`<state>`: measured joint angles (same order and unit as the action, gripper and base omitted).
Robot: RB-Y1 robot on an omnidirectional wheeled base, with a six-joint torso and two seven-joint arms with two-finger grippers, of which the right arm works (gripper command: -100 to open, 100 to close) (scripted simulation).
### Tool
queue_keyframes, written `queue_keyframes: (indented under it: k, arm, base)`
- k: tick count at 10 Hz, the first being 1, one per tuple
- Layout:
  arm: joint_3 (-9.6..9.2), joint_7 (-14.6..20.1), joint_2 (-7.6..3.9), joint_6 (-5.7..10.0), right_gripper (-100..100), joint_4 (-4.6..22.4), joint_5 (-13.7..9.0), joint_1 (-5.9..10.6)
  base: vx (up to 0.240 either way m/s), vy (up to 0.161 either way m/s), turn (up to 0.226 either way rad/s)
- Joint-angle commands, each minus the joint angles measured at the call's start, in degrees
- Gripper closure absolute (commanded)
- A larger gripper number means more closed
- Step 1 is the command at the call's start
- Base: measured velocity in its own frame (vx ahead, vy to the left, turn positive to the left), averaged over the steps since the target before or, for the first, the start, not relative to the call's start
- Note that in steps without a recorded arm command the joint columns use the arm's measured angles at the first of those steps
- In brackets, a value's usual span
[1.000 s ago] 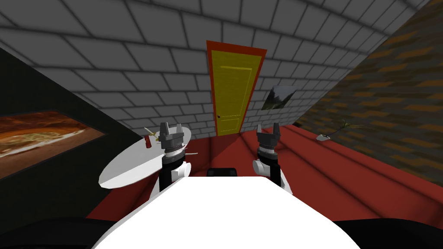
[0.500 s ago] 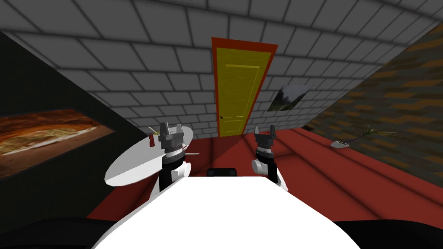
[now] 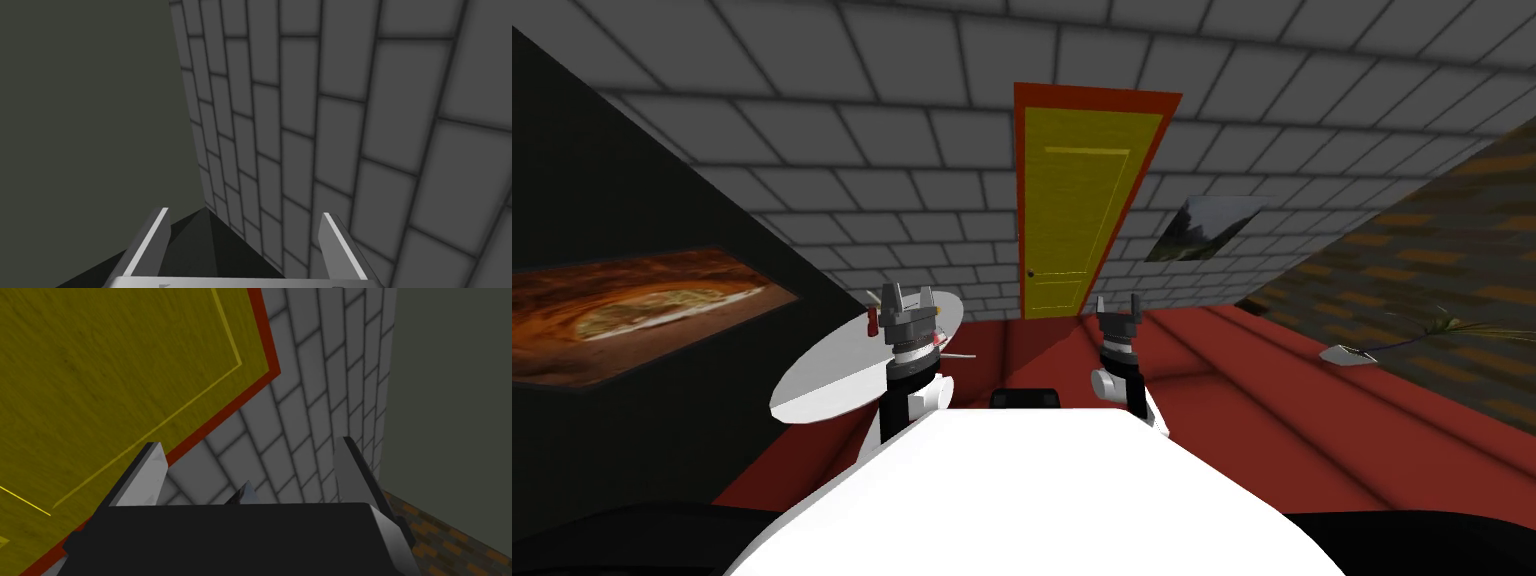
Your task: Pull the door open
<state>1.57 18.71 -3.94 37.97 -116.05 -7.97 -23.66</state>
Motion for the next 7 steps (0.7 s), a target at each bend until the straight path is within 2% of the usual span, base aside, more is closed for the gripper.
queue_keyframes:
  k: [1, 7]
  arm:
    - [-0.07, 1.7, -0.24, 0.43, -100, 1.9, -1.1, 0.3]
    - [-0.24, 7.8, -1.01, 1.62, -100, 9.6, -5.3, 2.23]
  base:
    - [0.105, 0.001, 0.105]
    - [0.1, 0.004, 0.134]
